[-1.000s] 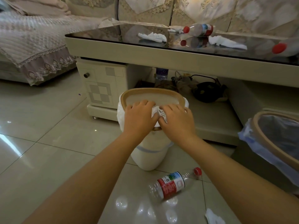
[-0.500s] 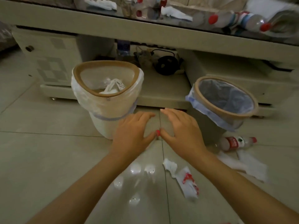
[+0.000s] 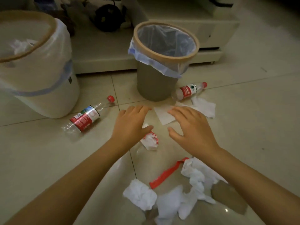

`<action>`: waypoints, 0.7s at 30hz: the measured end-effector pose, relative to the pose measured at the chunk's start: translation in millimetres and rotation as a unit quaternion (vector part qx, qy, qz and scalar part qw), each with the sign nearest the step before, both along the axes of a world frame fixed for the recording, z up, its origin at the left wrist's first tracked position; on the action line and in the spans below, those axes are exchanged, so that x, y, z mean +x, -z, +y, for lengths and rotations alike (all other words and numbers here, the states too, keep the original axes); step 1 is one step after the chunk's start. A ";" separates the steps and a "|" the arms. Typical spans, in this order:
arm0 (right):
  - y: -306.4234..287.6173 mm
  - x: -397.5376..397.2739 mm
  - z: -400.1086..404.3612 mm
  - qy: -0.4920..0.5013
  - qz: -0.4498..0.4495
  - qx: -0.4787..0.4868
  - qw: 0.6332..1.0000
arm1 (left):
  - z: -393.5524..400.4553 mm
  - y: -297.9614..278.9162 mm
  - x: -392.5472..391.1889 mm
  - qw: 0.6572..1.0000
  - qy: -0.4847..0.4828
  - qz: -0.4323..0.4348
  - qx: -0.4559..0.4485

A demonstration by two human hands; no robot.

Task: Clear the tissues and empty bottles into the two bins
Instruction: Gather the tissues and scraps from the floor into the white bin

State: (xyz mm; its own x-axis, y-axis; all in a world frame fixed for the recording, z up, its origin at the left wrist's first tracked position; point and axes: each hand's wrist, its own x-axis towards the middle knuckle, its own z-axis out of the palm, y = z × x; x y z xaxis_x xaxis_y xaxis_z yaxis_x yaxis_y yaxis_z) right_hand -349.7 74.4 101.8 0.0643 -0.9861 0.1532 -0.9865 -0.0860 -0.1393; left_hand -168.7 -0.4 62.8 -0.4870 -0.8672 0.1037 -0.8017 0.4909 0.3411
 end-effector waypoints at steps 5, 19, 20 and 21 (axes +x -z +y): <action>18.9 -26.2 16.5 0.037 0.006 0.048 0.998 | 2.9 24.4 -17.5 0.999 -0.011 0.002 0.050; 82.7 -34.3 -2.5 0.055 -0.013 0.103 0.993 | -13.9 122.6 -31.7 0.943 -0.154 -0.149 0.254; 86.8 -34.9 -3.9 0.054 -0.009 0.110 0.992 | -13.5 126.3 -33.2 0.942 -0.152 -0.156 0.255; 90.4 -35.8 -5.4 0.054 -0.004 0.118 0.992 | -13.2 129.6 -35.0 0.944 -0.146 -0.158 0.248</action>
State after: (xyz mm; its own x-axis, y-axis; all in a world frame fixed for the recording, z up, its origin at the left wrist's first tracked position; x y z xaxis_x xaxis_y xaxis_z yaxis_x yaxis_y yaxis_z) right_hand -385.4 69.0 11.4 -0.0438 -0.9956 -0.0831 -0.9870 0.0560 -0.1504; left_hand -203.7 -13.6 -66.8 -0.1575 -0.8729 -0.4618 -0.9785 0.0748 0.1923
